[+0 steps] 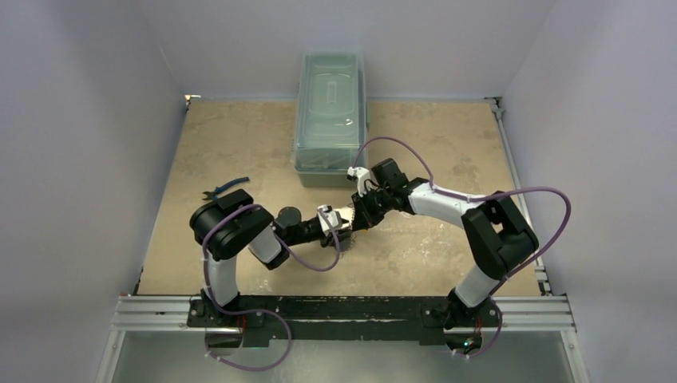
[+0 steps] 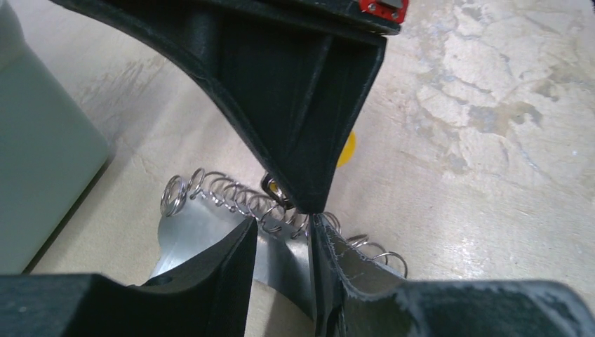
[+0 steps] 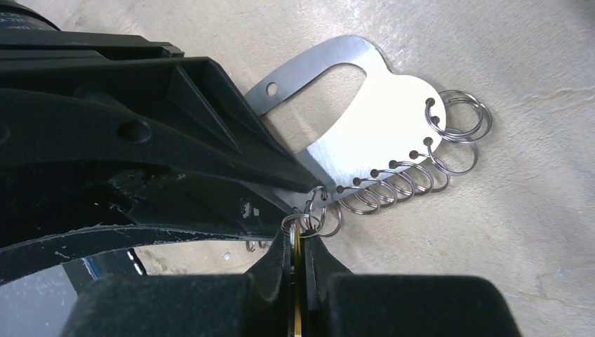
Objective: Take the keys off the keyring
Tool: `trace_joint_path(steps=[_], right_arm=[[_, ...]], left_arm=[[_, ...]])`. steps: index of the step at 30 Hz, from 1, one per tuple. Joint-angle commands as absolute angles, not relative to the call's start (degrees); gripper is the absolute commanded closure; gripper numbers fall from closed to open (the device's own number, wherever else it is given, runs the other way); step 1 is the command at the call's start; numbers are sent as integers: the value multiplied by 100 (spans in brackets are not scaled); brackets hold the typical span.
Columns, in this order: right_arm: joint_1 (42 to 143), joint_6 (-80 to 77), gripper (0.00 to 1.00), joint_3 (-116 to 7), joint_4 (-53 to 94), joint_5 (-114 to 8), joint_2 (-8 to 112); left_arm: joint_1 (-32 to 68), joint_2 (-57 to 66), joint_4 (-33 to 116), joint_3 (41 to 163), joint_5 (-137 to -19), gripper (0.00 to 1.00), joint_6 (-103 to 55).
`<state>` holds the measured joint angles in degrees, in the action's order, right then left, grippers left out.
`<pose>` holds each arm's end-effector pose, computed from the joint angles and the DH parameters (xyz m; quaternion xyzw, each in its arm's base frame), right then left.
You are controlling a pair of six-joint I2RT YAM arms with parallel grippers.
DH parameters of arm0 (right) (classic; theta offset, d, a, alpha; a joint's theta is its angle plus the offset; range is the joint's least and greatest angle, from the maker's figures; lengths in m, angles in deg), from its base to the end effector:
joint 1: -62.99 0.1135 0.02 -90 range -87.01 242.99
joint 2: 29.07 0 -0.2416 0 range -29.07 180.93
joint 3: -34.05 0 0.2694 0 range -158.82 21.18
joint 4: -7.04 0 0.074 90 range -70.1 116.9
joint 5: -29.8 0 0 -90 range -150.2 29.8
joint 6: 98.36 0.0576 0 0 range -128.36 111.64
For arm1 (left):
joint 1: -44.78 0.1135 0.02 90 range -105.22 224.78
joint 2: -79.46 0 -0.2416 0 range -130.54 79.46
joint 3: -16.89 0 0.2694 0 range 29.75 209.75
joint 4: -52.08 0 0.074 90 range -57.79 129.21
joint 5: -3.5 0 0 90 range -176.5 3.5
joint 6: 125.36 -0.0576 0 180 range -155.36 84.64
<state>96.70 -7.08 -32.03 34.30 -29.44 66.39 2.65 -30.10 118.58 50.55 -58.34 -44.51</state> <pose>0.2712 0.2163 0.1187 -0.3310 0.8656 0.3255 0.1876 0.1966 -0.2144 0.0595 0.4620 0.5988 -0.3560 0.5489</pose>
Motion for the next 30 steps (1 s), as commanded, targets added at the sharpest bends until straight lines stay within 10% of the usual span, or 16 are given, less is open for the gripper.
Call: trace_joint_path(steps=[1,30], right_arm=[[9648,-987,100,-3182,3414,-2876,6440],[9503,-1447,100,-3200,3536,-2665,6367]], left_arm=[[359,-2879,11919,5260,-5063,69,-4448],[592,-3540,11647,5816,-4551,76,-4876]])
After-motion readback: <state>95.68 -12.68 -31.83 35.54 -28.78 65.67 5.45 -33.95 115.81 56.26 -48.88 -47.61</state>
